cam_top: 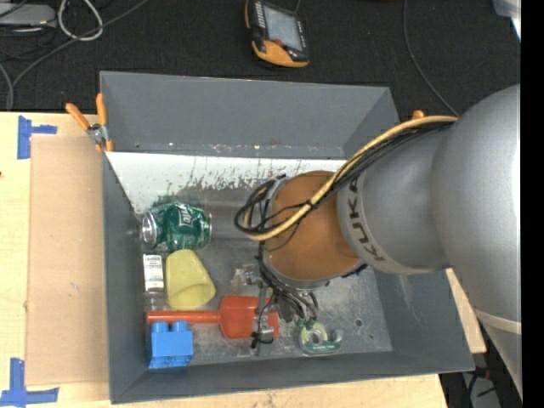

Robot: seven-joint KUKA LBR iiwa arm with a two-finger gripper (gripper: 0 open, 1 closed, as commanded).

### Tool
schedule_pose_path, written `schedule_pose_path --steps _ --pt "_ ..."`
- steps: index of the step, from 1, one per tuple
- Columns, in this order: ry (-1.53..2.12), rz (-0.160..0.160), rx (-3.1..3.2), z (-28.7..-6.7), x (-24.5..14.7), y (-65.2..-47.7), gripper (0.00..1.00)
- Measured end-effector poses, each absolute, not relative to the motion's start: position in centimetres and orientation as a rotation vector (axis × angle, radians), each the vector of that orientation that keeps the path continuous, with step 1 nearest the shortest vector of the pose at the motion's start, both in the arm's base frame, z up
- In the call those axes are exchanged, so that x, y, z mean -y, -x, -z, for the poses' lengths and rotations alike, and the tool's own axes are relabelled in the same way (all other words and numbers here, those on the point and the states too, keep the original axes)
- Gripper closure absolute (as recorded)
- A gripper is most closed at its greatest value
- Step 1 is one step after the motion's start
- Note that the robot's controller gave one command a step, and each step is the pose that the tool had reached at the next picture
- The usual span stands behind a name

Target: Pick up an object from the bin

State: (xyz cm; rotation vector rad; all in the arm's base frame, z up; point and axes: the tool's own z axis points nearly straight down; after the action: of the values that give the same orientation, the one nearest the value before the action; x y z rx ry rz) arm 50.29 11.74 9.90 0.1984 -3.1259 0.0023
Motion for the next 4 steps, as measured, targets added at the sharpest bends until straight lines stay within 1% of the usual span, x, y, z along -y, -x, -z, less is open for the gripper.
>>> schedule_pose_path --steps 1,2,3,4 --pt "0.065 -0.004 3.141 -6.8 -12.5 -49.5 0.00" --pt "-0.081 -0.003 3.131 -6.9 -10.2 -50.1 1.00" --pt "-0.081 -0.003 3.131 -6.9 -10.2 -50.1 1.00" --pt "-0.080 -0.004 3.125 -9.7 -10.1 -49.9 1.00"
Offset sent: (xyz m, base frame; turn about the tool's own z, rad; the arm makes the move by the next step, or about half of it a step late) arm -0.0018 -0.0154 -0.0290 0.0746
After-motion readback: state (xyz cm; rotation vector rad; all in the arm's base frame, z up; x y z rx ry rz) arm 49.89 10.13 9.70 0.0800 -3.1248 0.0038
